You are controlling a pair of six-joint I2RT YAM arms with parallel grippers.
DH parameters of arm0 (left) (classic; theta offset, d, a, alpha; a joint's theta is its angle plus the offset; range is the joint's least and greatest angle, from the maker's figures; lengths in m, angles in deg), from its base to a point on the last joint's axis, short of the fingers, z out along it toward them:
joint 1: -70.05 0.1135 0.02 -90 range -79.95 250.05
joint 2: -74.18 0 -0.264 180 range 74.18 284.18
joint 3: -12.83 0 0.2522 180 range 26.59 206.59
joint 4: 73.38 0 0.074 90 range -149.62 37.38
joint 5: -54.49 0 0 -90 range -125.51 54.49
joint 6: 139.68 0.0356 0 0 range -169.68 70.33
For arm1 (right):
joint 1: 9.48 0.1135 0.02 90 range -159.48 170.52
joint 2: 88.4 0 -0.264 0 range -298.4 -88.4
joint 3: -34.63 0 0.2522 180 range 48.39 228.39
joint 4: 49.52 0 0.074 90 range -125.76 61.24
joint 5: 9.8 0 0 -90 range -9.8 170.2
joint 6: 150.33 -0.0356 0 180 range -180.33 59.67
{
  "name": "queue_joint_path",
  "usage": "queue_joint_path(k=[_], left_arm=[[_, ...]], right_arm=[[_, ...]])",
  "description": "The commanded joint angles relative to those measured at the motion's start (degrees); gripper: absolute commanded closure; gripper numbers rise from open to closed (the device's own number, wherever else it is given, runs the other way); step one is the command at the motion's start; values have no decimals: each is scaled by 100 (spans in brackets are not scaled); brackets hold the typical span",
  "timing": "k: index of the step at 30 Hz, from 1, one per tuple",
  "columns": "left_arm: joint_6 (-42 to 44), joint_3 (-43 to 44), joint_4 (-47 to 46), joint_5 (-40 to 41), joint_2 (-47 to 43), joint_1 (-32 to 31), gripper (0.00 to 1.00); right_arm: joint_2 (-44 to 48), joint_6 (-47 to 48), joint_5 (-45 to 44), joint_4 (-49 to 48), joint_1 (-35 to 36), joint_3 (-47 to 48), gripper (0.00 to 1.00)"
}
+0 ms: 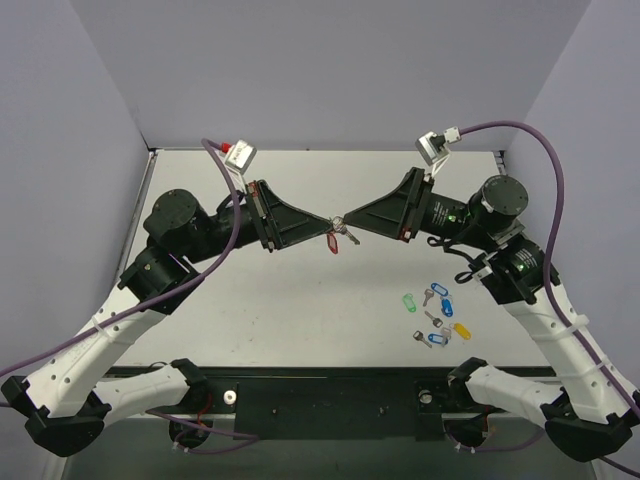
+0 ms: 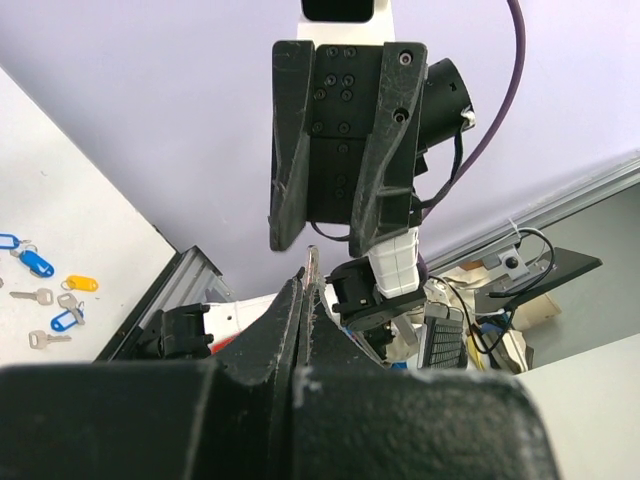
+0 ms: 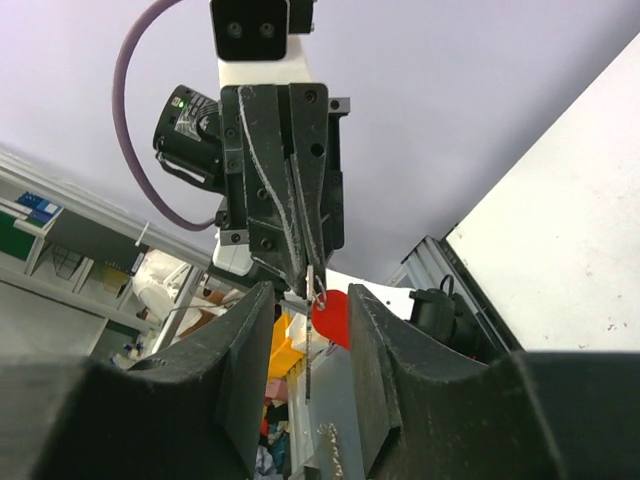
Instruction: Remove the keys from the keyring
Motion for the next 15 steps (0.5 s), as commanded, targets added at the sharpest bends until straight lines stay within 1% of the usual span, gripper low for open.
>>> queue_joint_path(k=[1, 2, 4, 10, 13, 15], left_arm=[[-58, 102, -440, 7, -21, 18, 100], [-76, 102, -640, 15, -12, 17, 100], [-85, 84, -686, 33, -3, 17, 100], [-103, 93, -686, 7, -20, 9, 100], [-103, 76, -668, 7, -38, 17, 100], [-120, 76, -686, 15, -29, 17, 100]], right_arm=[[-60, 350, -119, -18, 395, 339, 70], [-69, 422, -164, 88, 527, 366, 71], [-104, 607, -260, 264, 703, 419, 73], [-96, 607, -357, 159, 739, 392, 76], [-104, 572, -384, 71, 748, 393, 74], [-113, 572, -436, 54, 722, 401, 71]])
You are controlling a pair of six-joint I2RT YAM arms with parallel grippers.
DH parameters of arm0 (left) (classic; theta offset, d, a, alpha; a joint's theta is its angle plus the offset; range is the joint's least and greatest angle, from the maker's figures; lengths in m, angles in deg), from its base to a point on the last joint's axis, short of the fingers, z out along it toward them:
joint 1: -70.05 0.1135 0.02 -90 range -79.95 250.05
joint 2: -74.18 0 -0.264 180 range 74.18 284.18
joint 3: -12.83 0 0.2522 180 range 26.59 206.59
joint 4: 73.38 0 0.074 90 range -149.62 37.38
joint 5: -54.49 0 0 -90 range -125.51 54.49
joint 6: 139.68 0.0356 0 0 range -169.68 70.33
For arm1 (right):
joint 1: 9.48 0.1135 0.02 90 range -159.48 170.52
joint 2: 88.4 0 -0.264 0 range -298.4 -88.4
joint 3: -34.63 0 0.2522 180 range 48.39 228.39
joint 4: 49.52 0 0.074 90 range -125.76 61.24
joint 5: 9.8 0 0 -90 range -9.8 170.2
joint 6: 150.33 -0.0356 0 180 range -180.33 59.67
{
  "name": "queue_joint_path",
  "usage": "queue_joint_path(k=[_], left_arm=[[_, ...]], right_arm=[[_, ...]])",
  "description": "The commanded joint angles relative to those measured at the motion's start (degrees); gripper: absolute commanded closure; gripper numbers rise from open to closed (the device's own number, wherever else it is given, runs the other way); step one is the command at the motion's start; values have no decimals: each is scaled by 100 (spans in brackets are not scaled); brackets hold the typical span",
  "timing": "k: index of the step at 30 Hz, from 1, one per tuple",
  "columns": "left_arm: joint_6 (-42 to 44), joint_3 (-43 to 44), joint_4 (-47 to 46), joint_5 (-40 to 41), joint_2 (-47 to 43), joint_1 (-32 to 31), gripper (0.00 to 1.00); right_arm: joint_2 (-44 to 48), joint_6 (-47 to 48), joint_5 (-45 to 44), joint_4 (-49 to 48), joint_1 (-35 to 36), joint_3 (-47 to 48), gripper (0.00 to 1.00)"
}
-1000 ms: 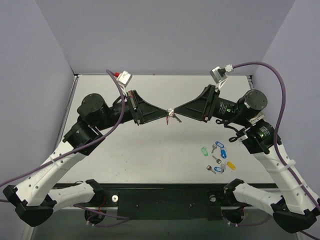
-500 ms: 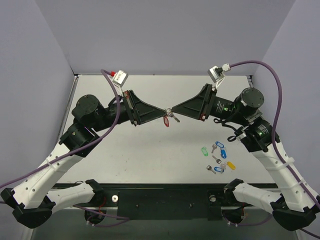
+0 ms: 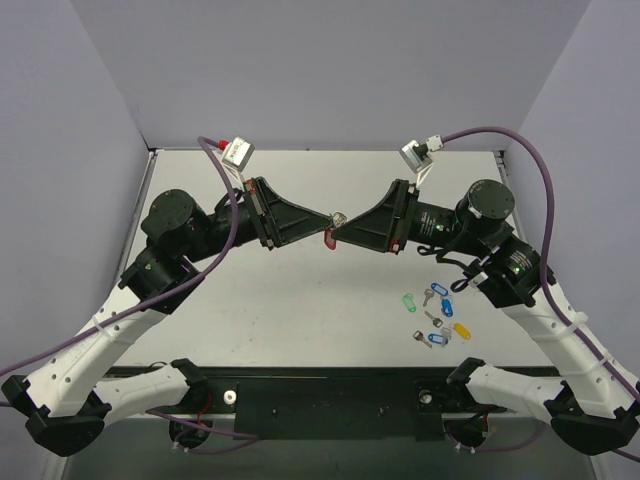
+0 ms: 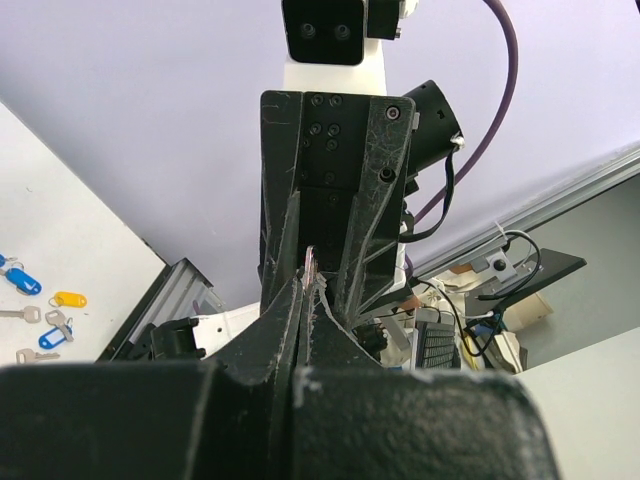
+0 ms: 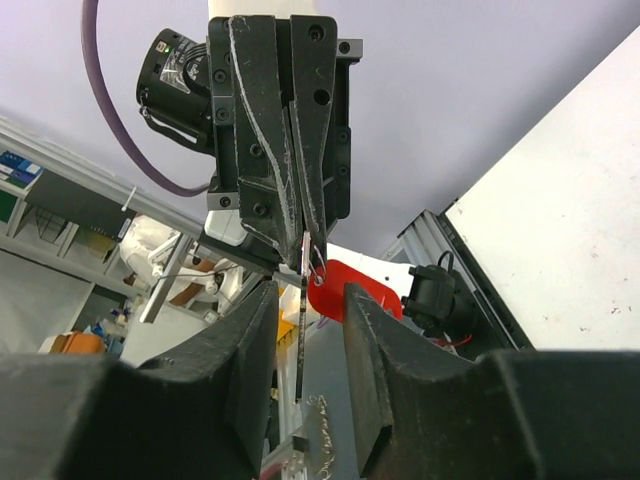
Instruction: Remove the keys from the keyring
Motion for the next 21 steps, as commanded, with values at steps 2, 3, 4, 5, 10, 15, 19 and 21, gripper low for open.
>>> queue_joint_path(k=[2, 3, 4, 5, 10, 15, 19, 21], left_arm=[[-35, 76, -413, 9, -62, 17, 100], [-26, 84, -413, 0, -54, 17, 100], [-35, 93, -413, -9, -80, 17, 100], [-35, 102, -422, -26, -80, 26, 100], [-26, 76, -387, -26, -80, 18, 100], [-17, 49, -404, -17, -89, 26, 100], [-9, 40, -404, -17, -97, 18, 100], [-26, 40, -430, -17, -80, 26, 100]], right_arm=[[-17, 69, -141, -305, -65, 244, 69], [-26, 52, -142, -305, -100, 253, 68], [-35, 34, -142, -305, -153, 253, 68], [-52, 34, -150, -305, -171, 279, 68], [-122, -62, -142, -436, -180, 349, 73], [-88, -98, -177, -507, -180, 279, 76], [-96, -116, -194, -551, -136, 235, 80], [-79, -116, -203, -577, -110, 235, 82]])
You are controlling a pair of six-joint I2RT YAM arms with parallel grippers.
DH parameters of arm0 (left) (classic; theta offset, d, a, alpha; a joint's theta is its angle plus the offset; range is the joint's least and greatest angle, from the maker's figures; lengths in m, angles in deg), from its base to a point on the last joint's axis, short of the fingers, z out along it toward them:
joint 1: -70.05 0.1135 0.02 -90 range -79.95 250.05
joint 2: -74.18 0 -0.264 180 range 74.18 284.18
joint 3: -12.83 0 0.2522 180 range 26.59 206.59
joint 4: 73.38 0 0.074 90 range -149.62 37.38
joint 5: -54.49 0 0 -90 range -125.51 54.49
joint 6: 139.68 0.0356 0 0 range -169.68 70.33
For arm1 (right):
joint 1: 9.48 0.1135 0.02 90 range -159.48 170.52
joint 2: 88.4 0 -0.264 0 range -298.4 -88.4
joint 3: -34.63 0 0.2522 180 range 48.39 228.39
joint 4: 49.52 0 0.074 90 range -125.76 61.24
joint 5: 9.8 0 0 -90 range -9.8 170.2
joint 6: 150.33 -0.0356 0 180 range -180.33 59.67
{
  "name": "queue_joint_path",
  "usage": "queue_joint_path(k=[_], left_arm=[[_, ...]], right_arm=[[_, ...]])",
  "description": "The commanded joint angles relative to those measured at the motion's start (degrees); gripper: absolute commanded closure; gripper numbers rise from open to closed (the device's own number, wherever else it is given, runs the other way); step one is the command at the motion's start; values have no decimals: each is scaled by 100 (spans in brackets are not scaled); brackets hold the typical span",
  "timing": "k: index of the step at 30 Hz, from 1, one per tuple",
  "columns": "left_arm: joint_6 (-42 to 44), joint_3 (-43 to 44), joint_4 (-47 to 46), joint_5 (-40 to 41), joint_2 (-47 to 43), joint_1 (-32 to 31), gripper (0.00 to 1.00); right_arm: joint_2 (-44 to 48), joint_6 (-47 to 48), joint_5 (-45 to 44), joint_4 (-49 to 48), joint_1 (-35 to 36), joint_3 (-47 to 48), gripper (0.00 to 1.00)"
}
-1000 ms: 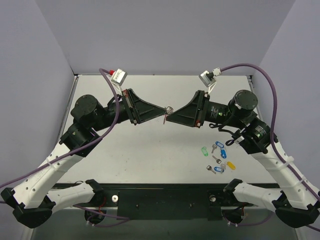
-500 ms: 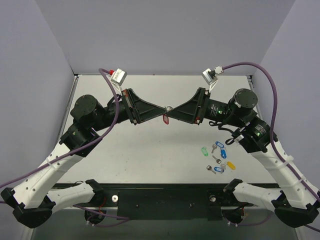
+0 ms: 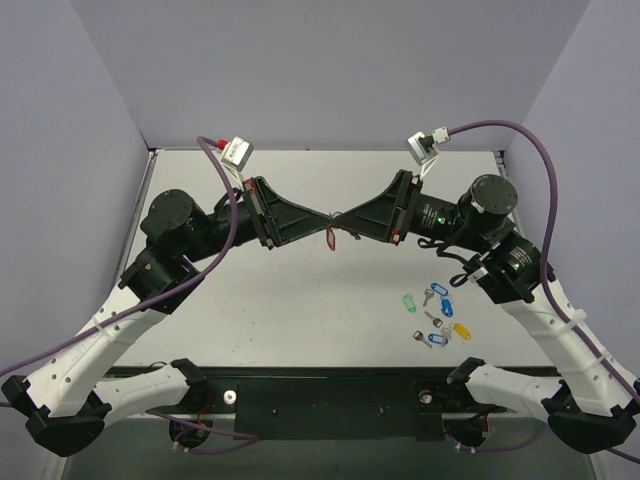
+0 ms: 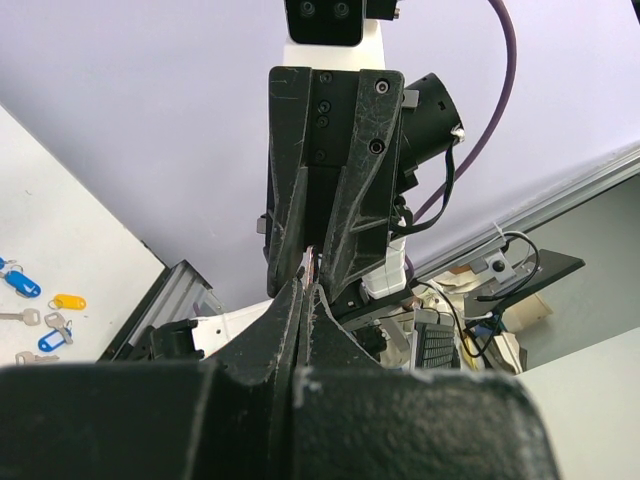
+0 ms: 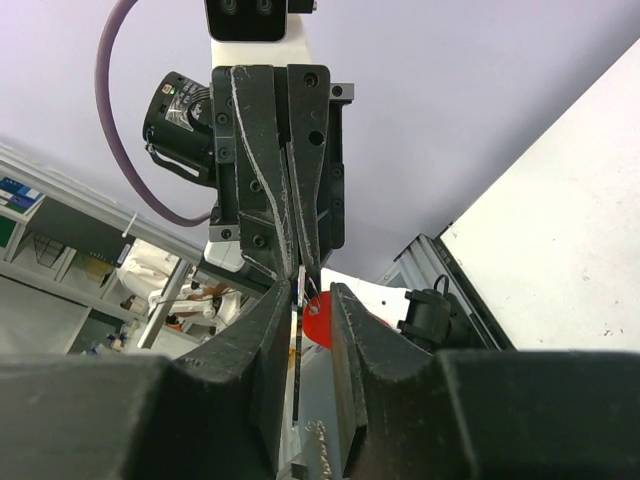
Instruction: Remove the keys from the keyring
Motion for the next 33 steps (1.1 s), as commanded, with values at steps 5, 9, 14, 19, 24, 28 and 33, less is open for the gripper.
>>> queue_joint_path(k=[5, 9, 14, 19, 24, 28, 33], left_arm=[[-35, 18, -437, -17, -69, 13, 100], [-70, 1, -472, -9, -69, 13, 100], [-123, -17, -534, -9, -60, 4, 100], [-176, -26, -578, -35, -42, 13, 100], [-202, 10, -543, -70, -16, 13, 90], [-123, 80, -411, -35, -34, 13, 67], [175, 256, 194, 44, -95, 74, 35]], right_arm=[[-4, -2, -37, -426, 85, 102, 85], [-22, 7, -20, -435, 147, 102, 89], [-22, 51, 16, -461, 226, 6, 95], [110, 42, 60, -602, 226, -197, 100], [197, 95, 112, -541, 226, -302, 100], [277, 148, 60, -479, 208, -382, 100], [356, 226, 7, -444, 147, -426, 100]])
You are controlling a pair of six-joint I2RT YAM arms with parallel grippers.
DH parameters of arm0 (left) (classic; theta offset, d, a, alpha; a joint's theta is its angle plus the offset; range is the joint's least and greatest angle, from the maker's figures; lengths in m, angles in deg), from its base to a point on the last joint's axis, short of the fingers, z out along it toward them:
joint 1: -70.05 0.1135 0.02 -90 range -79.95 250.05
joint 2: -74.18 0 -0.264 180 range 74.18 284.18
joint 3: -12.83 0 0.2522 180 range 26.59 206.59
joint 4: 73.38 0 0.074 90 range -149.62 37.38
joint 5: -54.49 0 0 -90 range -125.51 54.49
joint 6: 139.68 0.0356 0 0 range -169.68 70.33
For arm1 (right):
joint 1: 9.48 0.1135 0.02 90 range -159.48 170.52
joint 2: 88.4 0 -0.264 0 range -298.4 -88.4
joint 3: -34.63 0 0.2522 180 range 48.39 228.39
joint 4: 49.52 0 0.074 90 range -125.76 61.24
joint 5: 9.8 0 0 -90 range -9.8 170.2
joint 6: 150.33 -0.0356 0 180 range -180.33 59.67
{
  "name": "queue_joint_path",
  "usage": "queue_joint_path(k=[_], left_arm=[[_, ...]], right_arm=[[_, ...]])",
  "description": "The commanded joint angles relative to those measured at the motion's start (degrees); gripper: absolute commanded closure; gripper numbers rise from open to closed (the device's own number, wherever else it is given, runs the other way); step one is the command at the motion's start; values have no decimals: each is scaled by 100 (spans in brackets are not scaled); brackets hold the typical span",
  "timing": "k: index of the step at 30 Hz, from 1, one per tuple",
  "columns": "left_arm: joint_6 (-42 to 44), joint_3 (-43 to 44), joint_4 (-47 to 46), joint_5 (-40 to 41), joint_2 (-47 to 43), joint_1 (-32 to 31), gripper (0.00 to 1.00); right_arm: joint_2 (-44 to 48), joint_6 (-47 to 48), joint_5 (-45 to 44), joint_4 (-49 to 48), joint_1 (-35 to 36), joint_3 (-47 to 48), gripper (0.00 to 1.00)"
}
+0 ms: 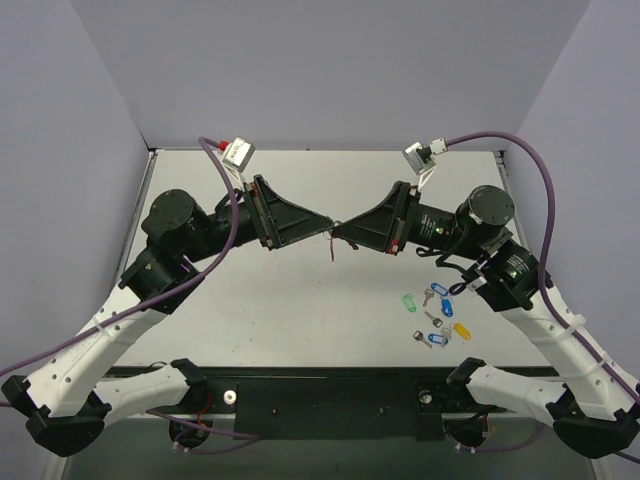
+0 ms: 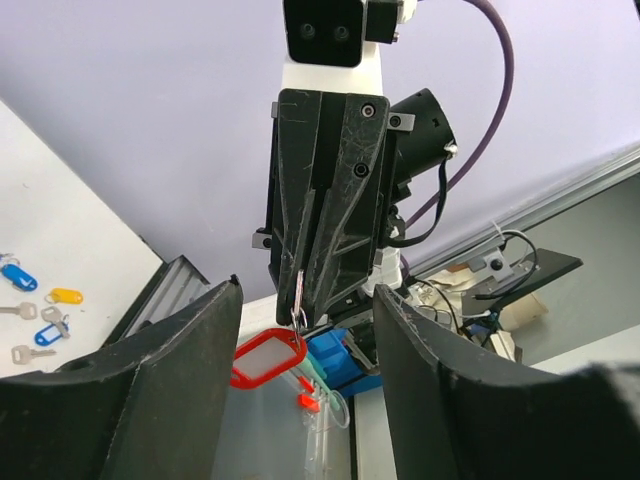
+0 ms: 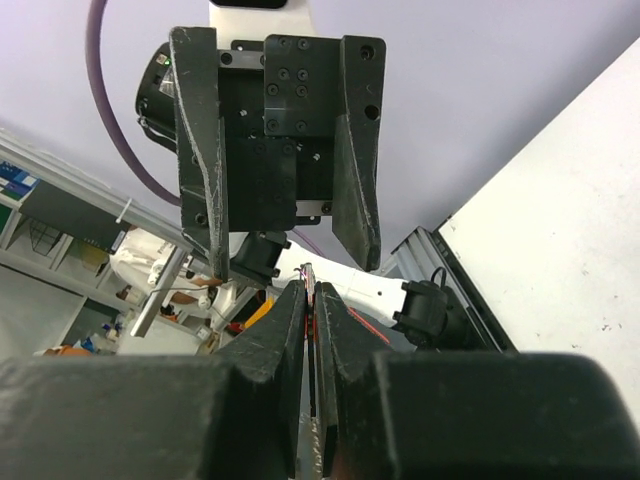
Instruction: Remove the keys from the keyring
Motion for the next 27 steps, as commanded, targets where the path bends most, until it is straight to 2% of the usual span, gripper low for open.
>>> queue_joint_path(k=[1, 9, 16, 18, 20, 24, 26, 27], left_arm=[[294, 319, 280, 136, -108, 88, 35], [496, 48, 352, 320, -301, 114, 43], [531, -586, -351, 927, -846, 106, 43], [627, -612, -378, 953, -873, 114, 37], [707, -743, -570, 945, -882, 106, 19], [865, -868, -669, 997, -943, 114, 17], [1207, -667, -335, 849, -873, 184, 17], [1513, -587, -178, 883, -890, 211, 17]], right_arm=[[135, 161, 64, -199, -21, -37, 100], [170, 12, -129, -313, -92, -98, 100], [214, -331, -648, -200, -162, -186, 100], [179, -340, -701, -103, -171, -134, 100], [161, -261, -814, -59, -171, -98, 100], [223, -392, -1000, -198, -250, -177, 100], [144, -892, -642, -784, -390, -326, 100], [74, -1459, -535, -1136, -452, -535, 100]])
